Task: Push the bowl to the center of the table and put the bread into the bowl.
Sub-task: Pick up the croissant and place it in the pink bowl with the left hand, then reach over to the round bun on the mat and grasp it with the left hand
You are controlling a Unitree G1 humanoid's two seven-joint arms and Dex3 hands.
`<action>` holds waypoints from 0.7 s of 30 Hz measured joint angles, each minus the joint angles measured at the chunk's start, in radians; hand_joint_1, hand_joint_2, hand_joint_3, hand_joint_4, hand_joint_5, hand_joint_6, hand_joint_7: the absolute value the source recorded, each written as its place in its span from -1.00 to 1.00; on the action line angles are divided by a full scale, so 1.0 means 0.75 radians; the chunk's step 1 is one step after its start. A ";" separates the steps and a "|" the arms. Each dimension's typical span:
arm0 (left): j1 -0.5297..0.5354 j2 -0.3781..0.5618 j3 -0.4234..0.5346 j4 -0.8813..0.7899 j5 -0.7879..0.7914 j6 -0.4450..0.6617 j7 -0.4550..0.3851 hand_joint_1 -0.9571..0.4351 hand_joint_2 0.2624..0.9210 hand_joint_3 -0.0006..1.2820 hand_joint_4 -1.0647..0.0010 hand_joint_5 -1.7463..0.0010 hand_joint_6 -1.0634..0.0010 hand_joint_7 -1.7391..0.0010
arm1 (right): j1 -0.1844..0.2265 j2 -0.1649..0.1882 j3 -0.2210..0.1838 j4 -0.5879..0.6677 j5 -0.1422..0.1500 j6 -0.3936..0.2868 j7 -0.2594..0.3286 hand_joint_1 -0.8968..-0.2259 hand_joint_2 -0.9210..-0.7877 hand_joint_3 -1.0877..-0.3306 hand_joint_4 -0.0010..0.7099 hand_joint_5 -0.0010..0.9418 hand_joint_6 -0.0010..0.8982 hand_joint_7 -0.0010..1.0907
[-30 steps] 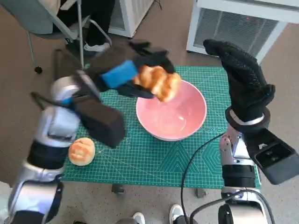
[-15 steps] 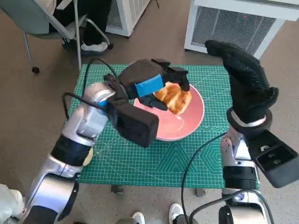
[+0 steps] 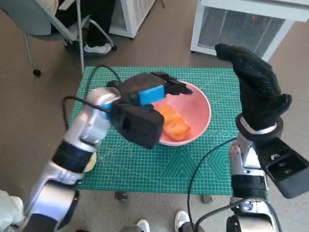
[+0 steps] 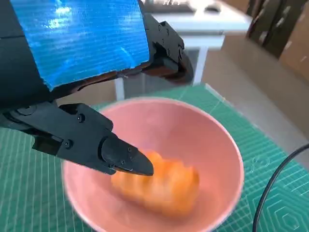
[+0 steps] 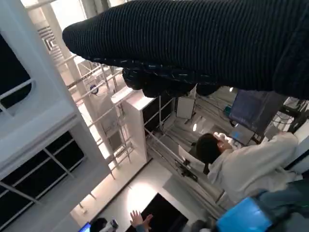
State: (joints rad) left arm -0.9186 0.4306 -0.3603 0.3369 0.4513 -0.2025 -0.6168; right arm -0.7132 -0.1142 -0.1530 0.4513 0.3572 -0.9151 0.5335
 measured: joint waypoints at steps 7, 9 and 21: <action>0.153 0.125 0.140 -0.239 -0.109 -0.056 -0.010 0.07 0.64 -1.00 0.92 0.99 0.50 1.00 | 0.017 0.003 0.004 -0.021 -0.002 0.004 -0.005 -0.04 -1.00 -0.38 -1.00 0.03 -1.00 0.21; 0.215 0.174 0.198 -0.316 -0.153 -0.077 -0.015 0.06 0.65 -0.99 0.92 0.99 0.50 1.00 | 0.022 0.004 0.005 -0.026 -0.003 0.005 -0.008 -0.02 -1.00 -0.38 -1.00 0.03 -1.00 0.21; 0.649 0.472 0.566 -0.608 -0.349 -0.150 -0.046 0.05 0.68 -0.99 0.85 0.98 0.41 0.97 | 0.045 0.003 0.011 -0.076 -0.006 0.025 -0.025 -0.07 -1.00 -0.37 -1.00 0.02 -1.00 0.22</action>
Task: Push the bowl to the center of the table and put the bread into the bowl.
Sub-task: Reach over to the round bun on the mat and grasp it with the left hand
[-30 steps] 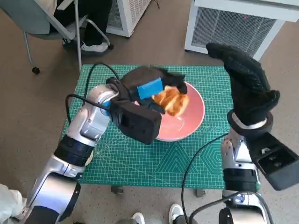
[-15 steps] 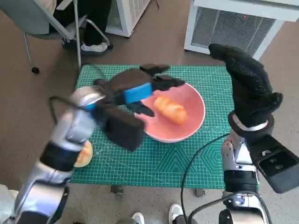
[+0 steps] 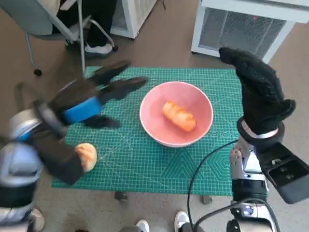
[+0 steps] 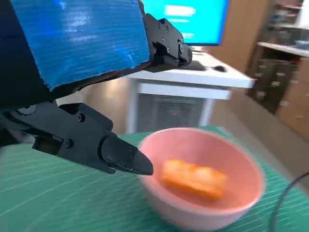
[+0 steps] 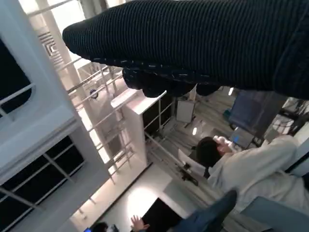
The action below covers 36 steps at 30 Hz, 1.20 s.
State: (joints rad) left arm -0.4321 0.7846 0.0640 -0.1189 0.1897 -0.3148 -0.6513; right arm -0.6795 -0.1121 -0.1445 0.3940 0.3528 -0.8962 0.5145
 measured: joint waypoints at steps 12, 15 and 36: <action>0.399 0.196 0.273 -0.166 -0.047 0.064 -0.106 0.07 0.68 -1.00 0.76 0.99 0.36 0.98 | 0.013 0.002 0.011 -0.020 -0.003 0.017 -0.014 -0.04 -1.00 -0.38 -1.00 0.02 -1.00 0.22; 0.474 0.210 0.311 -0.195 -0.047 0.082 -0.120 0.07 0.68 -1.00 0.74 0.99 0.35 0.98 | 0.013 0.001 0.014 -0.020 -0.001 0.026 -0.014 -0.03 -1.00 -0.38 -1.00 0.01 -1.00 0.22; 0.656 0.201 0.215 -0.195 -0.006 0.259 -0.131 0.08 0.74 -0.99 0.61 0.98 0.34 0.99 | 0.012 0.001 0.033 -0.031 0.021 0.103 -0.001 -0.05 -1.00 -0.38 -1.00 -0.01 -1.00 0.22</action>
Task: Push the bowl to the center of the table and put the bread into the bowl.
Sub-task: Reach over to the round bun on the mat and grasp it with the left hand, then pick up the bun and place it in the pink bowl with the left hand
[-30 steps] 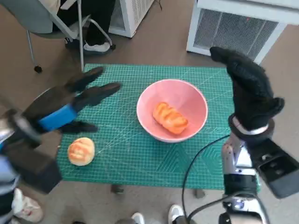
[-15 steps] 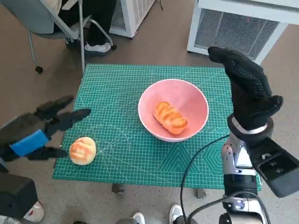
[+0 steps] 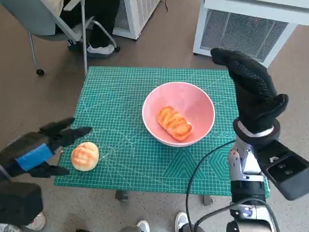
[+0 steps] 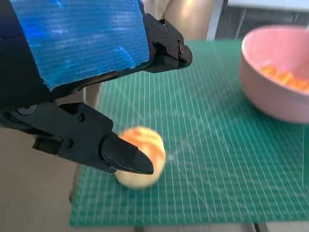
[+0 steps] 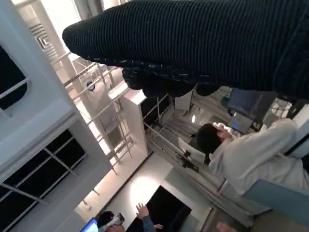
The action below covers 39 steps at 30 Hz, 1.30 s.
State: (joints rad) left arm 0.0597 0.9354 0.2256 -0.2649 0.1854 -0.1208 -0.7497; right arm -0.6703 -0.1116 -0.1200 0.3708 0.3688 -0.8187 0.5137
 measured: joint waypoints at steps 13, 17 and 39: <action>-0.138 -0.085 -0.275 0.306 0.125 -0.023 0.066 0.09 0.79 -0.99 0.02 0.94 -0.02 0.92 | 0.000 -0.004 0.000 -0.008 0.004 0.007 0.007 -0.06 -1.00 -0.39 -1.00 0.00 -1.00 0.23; -0.199 -0.119 -0.325 0.414 0.166 -0.062 0.133 0.15 0.85 -0.99 -0.27 0.87 -0.24 0.82 | 0.000 -0.004 -0.002 -0.009 0.004 0.006 0.009 -0.06 -1.00 -0.40 -1.00 0.00 -1.00 0.23; -0.270 -0.140 -0.254 0.464 0.202 -0.209 0.386 0.38 1.00 -0.77 0.01 -0.49 -0.15 -0.40 | -0.001 -0.009 -0.014 -0.012 0.003 -0.004 0.012 -0.04 -1.00 -0.37 -1.00 0.01 -1.00 0.25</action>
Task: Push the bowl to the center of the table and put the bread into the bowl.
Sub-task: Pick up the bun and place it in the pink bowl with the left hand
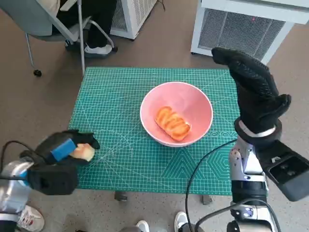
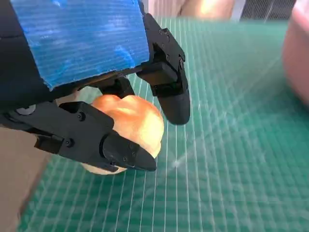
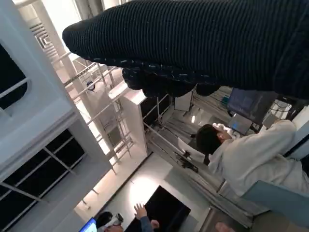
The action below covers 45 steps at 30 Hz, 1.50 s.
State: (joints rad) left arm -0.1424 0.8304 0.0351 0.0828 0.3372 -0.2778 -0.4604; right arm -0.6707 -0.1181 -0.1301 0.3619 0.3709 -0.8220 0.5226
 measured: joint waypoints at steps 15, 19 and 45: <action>-0.376 -0.033 0.081 -0.289 -0.105 0.053 0.005 0.38 1.00 -0.82 -0.09 -0.36 -0.18 -0.44 | -0.036 -0.012 -0.008 0.042 -0.001 -0.031 0.009 -0.01 -1.00 -0.36 -1.00 0.03 -1.00 0.25; -0.544 -0.096 0.002 -0.271 -0.096 0.049 0.008 0.38 1.00 -0.82 -0.10 -0.38 -0.17 -0.43 | -0.049 -0.016 -0.012 0.077 -0.002 -0.051 0.013 -0.02 -1.00 -0.35 -1.00 0.04 -1.00 0.25; -1.152 -0.673 -0.525 0.552 0.243 -0.154 0.177 0.38 1.00 -0.81 -0.15 -0.32 -0.10 -0.49 | -0.091 -0.016 -0.011 0.153 -0.002 -0.092 0.029 -0.02 -1.00 -0.35 -1.00 0.04 -1.00 0.24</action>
State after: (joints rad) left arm -1.0064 0.3260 -0.3587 0.4970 0.5193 -0.3933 -0.3277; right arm -0.7391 -0.1303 -0.1381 0.4763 0.3697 -0.8907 0.5440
